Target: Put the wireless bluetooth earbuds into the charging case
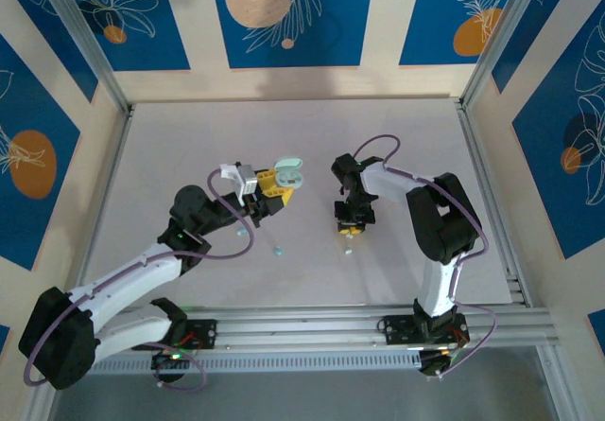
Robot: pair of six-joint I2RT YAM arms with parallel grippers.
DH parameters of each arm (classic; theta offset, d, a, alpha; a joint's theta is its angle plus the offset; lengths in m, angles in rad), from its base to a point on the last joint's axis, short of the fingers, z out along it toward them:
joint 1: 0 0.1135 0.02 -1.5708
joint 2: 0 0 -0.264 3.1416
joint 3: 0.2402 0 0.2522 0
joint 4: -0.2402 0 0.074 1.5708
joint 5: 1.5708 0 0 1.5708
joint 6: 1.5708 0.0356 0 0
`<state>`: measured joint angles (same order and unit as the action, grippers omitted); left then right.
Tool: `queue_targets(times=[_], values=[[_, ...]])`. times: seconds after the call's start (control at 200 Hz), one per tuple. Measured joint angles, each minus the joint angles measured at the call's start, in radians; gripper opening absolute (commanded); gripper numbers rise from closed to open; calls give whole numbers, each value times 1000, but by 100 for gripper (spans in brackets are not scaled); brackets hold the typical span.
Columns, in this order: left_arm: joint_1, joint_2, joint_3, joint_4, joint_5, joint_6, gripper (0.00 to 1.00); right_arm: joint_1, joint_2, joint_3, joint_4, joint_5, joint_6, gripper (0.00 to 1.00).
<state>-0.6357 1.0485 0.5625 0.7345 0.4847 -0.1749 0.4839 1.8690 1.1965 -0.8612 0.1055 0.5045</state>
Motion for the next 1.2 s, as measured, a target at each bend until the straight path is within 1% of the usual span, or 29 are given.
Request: queue_targets(times=[0.235, 0.31, 0.405, 0.515, 0.655, 0.765, 0.93, 1.05, 1.201], values=[[0, 1, 0, -3, 0, -2, 27, -8, -16, 0, 10, -25, -3, 18], [0, 1, 0, -3, 0, -2, 27, -13, -53, 0, 13, -48, -6, 18], [0, 2, 0, -4, 0, -2, 27, -27, -133, -1, 28, -115, -7, 18], [0, 2, 0, -4, -1, -2, 27, -64, -246, -2, 72, -251, -2, 18], [0, 2, 0, -3, -9, -2, 27, -130, -359, -13, 164, -490, 33, 18], [0, 3, 0, -3, -15, -2, 27, -168, -388, -19, 236, -676, 73, 18], [0, 3, 0, -3, -19, -2, 27, -186, -396, -50, 362, -916, 151, 19], [0, 2, 0, -3, -24, 1, 27, -194, -396, -82, 457, -1046, 216, 19], [0, 2, 0, -10, -26, 1, 27, -206, -396, -93, 526, -1138, 267, 19]])
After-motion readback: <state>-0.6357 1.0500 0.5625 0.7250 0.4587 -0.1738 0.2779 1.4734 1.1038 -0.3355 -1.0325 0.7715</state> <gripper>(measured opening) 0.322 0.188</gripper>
